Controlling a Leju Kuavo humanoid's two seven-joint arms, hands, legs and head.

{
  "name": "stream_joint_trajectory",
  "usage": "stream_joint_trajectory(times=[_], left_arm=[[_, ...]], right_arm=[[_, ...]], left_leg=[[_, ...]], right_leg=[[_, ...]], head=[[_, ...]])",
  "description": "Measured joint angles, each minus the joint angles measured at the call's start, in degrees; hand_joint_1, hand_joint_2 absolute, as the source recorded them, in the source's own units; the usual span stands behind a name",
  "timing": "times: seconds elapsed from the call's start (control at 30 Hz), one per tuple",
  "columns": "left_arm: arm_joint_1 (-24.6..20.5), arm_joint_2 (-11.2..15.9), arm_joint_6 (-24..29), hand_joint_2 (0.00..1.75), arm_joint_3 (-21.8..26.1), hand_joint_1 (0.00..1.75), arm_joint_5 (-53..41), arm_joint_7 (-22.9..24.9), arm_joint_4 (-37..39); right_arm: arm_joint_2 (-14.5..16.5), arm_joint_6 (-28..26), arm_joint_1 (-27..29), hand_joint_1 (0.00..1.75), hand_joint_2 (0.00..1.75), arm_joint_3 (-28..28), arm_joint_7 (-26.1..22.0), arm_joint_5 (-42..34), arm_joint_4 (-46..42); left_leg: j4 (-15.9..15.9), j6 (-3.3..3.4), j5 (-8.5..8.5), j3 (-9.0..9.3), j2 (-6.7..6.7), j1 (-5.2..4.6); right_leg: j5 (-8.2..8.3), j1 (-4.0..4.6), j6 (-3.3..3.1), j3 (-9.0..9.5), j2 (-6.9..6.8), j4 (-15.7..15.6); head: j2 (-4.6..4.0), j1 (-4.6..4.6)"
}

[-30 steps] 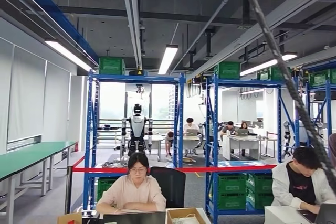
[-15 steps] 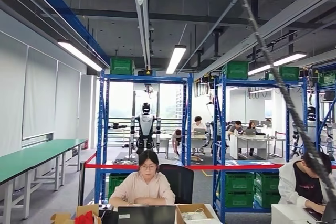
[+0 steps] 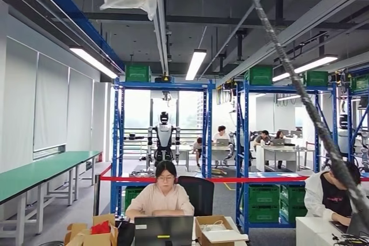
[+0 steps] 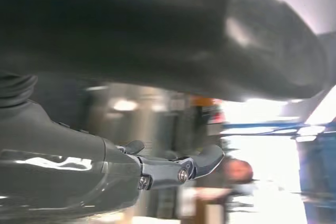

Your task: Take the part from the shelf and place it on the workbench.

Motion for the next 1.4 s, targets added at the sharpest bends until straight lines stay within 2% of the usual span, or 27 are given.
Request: stream_joint_trajectory(times=[0.03,0.1,0.13,0.2,0.27,0.3,0.33,0.37,0.43,0.5,0.53,0.57,0.63,0.7,0.77,0.8,0.87,0.93,1.0,1.03,1.13,1.2,1.27,1.3,1.33,1.37,1.4], left_arm=[[0.0,-0.2,0.0,0.0,0.1,0.0,0.0,0.0,-0.1],[0.2,-0.7,0.1,0.0,0.5,0.0,-0.1,0.0,-0.2],[0.3,-1.0,0.2,0.0,0.7,0.0,-0.2,0.1,-0.3],[0.3,-1.4,0.2,0.0,1.0,0.0,-0.3,0.1,-0.4],[0.3,-1.6,0.3,0.0,1.3,0.0,-0.5,0.1,-0.4],[0.3,-1.8,0.3,0.0,1.4,0.0,-0.6,0.1,-0.4],[0.3,-1.9,0.3,0.0,1.5,0.0,-0.8,0.1,-0.4],[0.3,-2.1,0.3,0.0,1.6,0.0,-0.9,0.1,-0.4],[0.3,-2.5,0.3,0.0,1.9,0.0,-1.3,0.0,-0.5],[0.3,-2.9,0.3,0.0,2.2,0.0,-1.7,0.0,-0.5],[0.3,-3.1,0.3,0.0,2.3,0.0,-1.9,0.0,-0.5],[0.3,-3.3,0.3,0.0,2.4,0.0,-2.0,0.0,-0.5],[0.3,-3.6,0.3,0.0,2.6,0.0,-2.2,0.1,-0.5],[0.5,-3.9,0.3,0.0,2.8,0.0,-2.4,0.2,-0.5],[0.4,-4.1,0.3,0.0,3.0,0.0,-2.7,0.3,-0.5],[0.4,-4.1,0.3,0.0,3.0,0.0,-2.9,0.3,-0.5],[0.3,-4.1,0.0,0.0,3.1,0.0,-3.7,0.4,-0.5],[0.2,-4.1,-0.2,0.0,3.0,0.0,-4.4,0.4,-0.5],[-0.1,-4.1,-0.3,0.0,3.0,0.0,-5.1,0.4,-0.5],[-0.2,-4.1,-0.3,0.0,2.9,0.0,-5.4,0.3,-0.5],[-0.4,-3.9,-0.6,0.0,2.6,0.0,-6.0,0.4,-0.5],[-0.7,-3.8,-0.7,0.0,2.3,0.0,-6.4,0.4,-0.5],[-0.8,-3.6,-0.7,0.0,2.1,0.0,-6.6,0.4,-0.5],[-0.9,-3.5,-0.7,0.0,2.1,0.0,-6.7,0.4,-0.5],[-0.9,-3.5,-0.7,0.0,2.0,0.0,-6.8,0.4,-0.5],[-1.0,-3.5,-0.7,0.0,2.0,0.0,-6.9,0.4,-0.5],[-1.0,-3.5,-0.7,0.0,1.9,0.0,-6.9,0.4,-0.5]], right_arm=[[0.0,-0.7,0.3,0.0,0.0,0.0,0.0,0.6,2.0],[-0.1,-2.2,0.8,0.0,0.0,0.0,-0.2,1.7,6.7],[-0.2,-2.9,1.0,0.0,0.0,-0.1,-0.4,2.2,9.1],[-0.3,-4.2,1.3,0.0,0.0,-0.5,-0.8,3.5,14.0],[-0.3,-6.2,1.0,0.0,0.0,-1.1,-1.3,5.6,19.6],[-0.3,-7.9,0.5,0.0,0.0,-1.6,-1.5,7.2,23.0],[-0.3,-9.9,-0.2,0.0,0.0,-2.3,-1.7,9.1,26.8],[-0.3,-12.2,-1.0,0.0,0.0,-3.0,-1.8,11.1,30.8],[-0.5,-16.8,-3.4,0.0,0.0,-4.7,-1.9,14.7,39.8],[-0.8,-20.9,-6.0,0.0,0.0,-6.6,-1.9,16.9,49.0],[-1.0,-22.5,-7.0,0.0,0.0,-7.4,-1.9,17.5,53.1],[-1.1,-23.7,-7.7,0.0,0.0,-8.2,-1.6,17.7,56.9],[-1.4,-25.1,-8.7,0.0,0.0,-9.7,0.2,17.8,63.2],[-1.5,-26.0,-9.3,0.0,0.0,-10.9,4.3,17.8,68.2],[-1.6,-27.0,-9.8,0.0,0.0,-11.8,10.1,18.5,71.8],[-1.7,-27.0,-10.0,0.0,0.0,-12.0,13.5,19.0,73.3],[-1.7,-25.9,-10.2,0.0,0.0,-12.2,20.3,19.9,75.7],[-1.7,-24.2,-10.4,0.0,0.0,-12.3,26.0,20.7,77.4],[-1.7,-22.8,-10.5,0.0,0.0,-12.3,30.4,21.4,78.5],[-1.7,-22.0,-10.5,0.0,0.0,-12.3,32.4,21.7,79.0],[-1.8,-20.0,-10.7,0.0,0.0,-12.3,35.8,22.0,80.1],[-1.9,-19.2,-10.8,0.0,0.0,-12.3,36.7,22.1,80.5],[-1.9,-18.8,-10.9,0.0,0.0,-12.3,37.1,22.4,80.8],[-1.9,-18.7,-10.9,0.0,0.0,-12.3,37.0,22.5,80.9],[-1.9,-18.6,-10.9,0.0,0.0,-12.3,36.8,22.6,80.9],[-1.9,-18.5,-10.9,0.0,0.0,-12.3,36.6,22.8,81.0],[-1.8,-18.4,-11.0,0.0,0.0,-12.3,36.2,22.9,81.0]], left_leg=[[-1.5,0.31,-0.59,0.74,-0.01,-0.16],[-2.0,1.14,-0.01,0.38,0.07,-0.25],[-2.1,1.58,0.58,-0.08,0.17,-0.22],[-2.2,2.31,1.93,-1.49,0.33,-0.17],[-2.1,2.62,3.33,-3.24,0.36,-0.3],[-2.1,2.63,4.02,-4.15,0.39,-0.36],[-2.1,2.61,4.71,-5.08,0.41,-0.41],[-2.0,2.57,5.41,-6.03,0.42,-0.46],[-2.0,2.38,6.76,-7.65,0.4,-0.54],[-2.0,1.92,7.96,-8.6,0.39,-0.66],[-2.0,1.63,8.55,-8.9,0.41,-0.62],[-2.1,1.3,9.2,-9.13,0.42,-0.53],[-1.8,0.77,8.81,-9.75,0.2,-0.19],[1.7,0.45,4.34,-11.01,-0.06,-0.11],[9.0,0.19,-1.14,-12.64,-0.09,-0.13],[12.4,0.07,-2.31,-13.01,-0.09,-0.11],[14.7,-0.15,-0.92,-11.65,-0.08,-0.01],[9.8,-0.33,1.68,-7.23,-0.08,0.21],[3.2,-0.14,1.74,-2.99,-0.13,0.24],[1.3,0.08,1.28,-1.96,-0.16,0.17],[-0.1,0.85,1.15,-2.11,-0.18,0.23],[-0.6,1.61,1.63,-3.0,-0.12,0.43],[-0.6,2.27,2.37,-3.99,0.06,0.15],[-0.6,2.43,2.81,-4.43,0.17,-0.04],[-0.6,2.51,3.26,-4.89,0.26,-0.24],[-0.6,2.56,3.73,-5.39,0.31,-0.42],[-0.6,2.6,4.24,-5.94,0.31,-0.58]], right_leg=[[0.42,0.01,0.3,-0.28,-0.01,0.2],[0.98,-0.15,0.98,-0.54,0.1,0.2],[0.09,-0.26,1.35,-0.76,0.27,0.6],[-4.84,-0.57,1.99,-1.71,0.62,4.2],[-10.1,-0.88,2.41,-2.68,0.71,10.9],[-10.95,-1.0,2.56,-2.65,0.71,13.6],[-10.4,-1.08,2.66,-1.99,0.72,14.9],[-8.83,-1.12,2.67,-0.38,0.73,14.2],[-6.13,-1.03,2.25,5.51,0.82,7.2],[-6.22,-0.71,1.47,12.12,0.86,-2.6],[-6.7,-0.5,1.18,13.97,0.88,-5.7],[-6.72,-0.3,0.94,14.67,0.86,-7.3],[-5.6,-0.29,0.25,14.04,0.62,-7.8],[-4.21,-0.41,-0.62,12.71,0.3,-7.8],[-3.39,-0.28,-0.98,10.7,0.18,-6.8],[-3.08,-0.25,-0.95,9.59,0.14,-6.2],[-2.67,-0.31,-0.82,7.3,0.07,-4.6],[-2.51,-0.45,-0.6,5.18,0.09,-2.8],[-2.39,-0.35,-0.15,3.43,0.14,-1.0],[-2.16,-0.28,0.22,2.8,0.16,-0.5],[-1.91,-0.29,1.39,1.65,0.51,0.2],[-5.32,-0.56,2.01,0.28,0.92,3.1],[-10.46,-0.95,2.48,-1.42,1.01,9.9],[-11.97,-1.06,2.62,-1.89,1.01,13.2],[-12.23,-1.11,2.66,-1.71,1.01,15.2],[-11.3,-1.11,2.6,-0.66,1.02,15.3],[-9.66,-1.04,2.39,1.34,1.04,13.2]], head=[[0.0,0.0],[-0.01,-0.01],[0.0,-0.01],[0.0,-0.02],[-0.01,-0.02],[-0.01,-0.02],[-0.01,-0.02],[-0.01,-0.02],[0.0,-0.02],[0.0,-0.01],[0.01,0.01],[0.02,0.01],[0.03,0.02],[0.01,0.03],[0.01,0.04],[0.0,0.03],[0.0,0.04],[-0.01,0.04],[0.0,0.04],[0.0,0.03],[-0.01,0.02],[0.01,0.01],[0.01,0.01],[-0.01,0.01],[-0.01,0.0],[-0.01,0.0],[-0.01,0.0]])
